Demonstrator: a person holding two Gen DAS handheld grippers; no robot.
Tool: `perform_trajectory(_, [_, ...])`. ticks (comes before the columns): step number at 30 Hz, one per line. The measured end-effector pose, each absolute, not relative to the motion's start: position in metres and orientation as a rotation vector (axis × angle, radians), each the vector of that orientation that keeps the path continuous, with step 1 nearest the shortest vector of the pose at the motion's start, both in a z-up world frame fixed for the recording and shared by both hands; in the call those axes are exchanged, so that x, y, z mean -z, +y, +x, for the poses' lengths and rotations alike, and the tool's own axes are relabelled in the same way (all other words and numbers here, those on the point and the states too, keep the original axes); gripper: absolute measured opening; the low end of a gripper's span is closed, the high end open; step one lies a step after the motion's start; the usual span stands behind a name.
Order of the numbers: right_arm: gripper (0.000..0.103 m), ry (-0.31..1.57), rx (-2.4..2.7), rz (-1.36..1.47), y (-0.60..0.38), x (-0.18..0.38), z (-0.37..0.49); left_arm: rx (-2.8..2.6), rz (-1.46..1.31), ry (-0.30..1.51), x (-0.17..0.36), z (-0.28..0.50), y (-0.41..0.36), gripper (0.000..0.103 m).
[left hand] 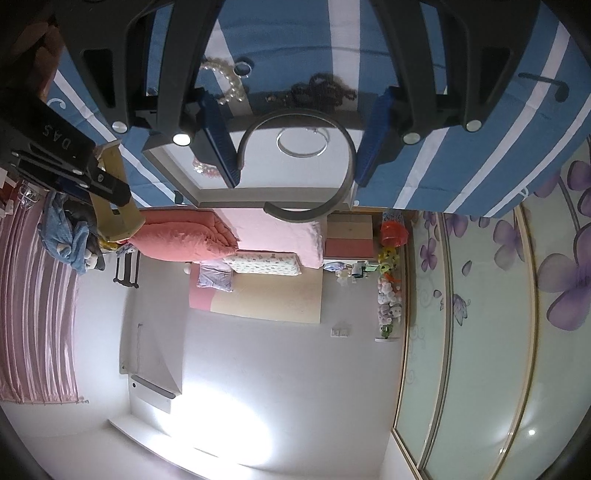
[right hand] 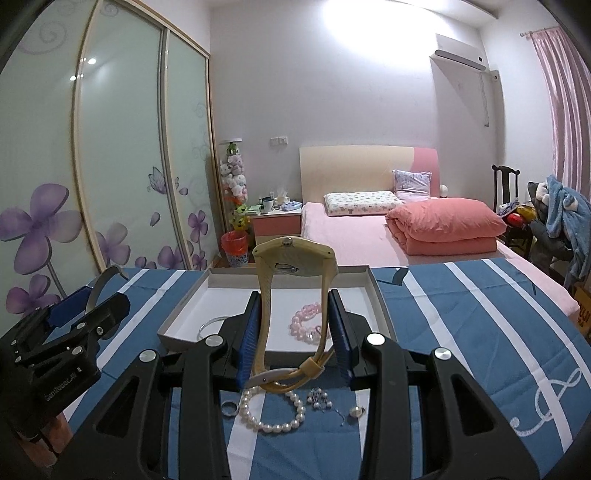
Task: Organize jewelry
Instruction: 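Place the cream watch in the tray with right gripper while left drops the cuff there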
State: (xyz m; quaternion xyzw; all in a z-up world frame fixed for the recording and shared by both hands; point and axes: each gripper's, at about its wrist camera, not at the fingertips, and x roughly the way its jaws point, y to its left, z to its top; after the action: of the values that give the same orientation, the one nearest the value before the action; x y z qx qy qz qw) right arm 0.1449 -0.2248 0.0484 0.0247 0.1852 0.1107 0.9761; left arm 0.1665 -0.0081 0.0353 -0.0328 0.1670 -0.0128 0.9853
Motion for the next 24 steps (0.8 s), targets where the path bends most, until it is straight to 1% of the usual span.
perform_trajectory(10, [0.037, 0.374, -0.219, 0.037, -0.217, -0.049, 0.186, 0.003, -0.06, 0.336, -0.032, 0.217, -0.004, 0.062])
perform_trajectory(17, [0.037, 0.451, -0.241, 0.037, -0.207, -0.031, 0.23, -0.002, -0.039, 0.387, -0.012, 0.262, -0.008, 0.062])
perform_trajectory(24, [0.037, 0.527, -0.246, 0.047, -0.208, -0.011, 0.263, 0.003, -0.074, 0.467, 0.007, 0.307, -0.001, 0.062])
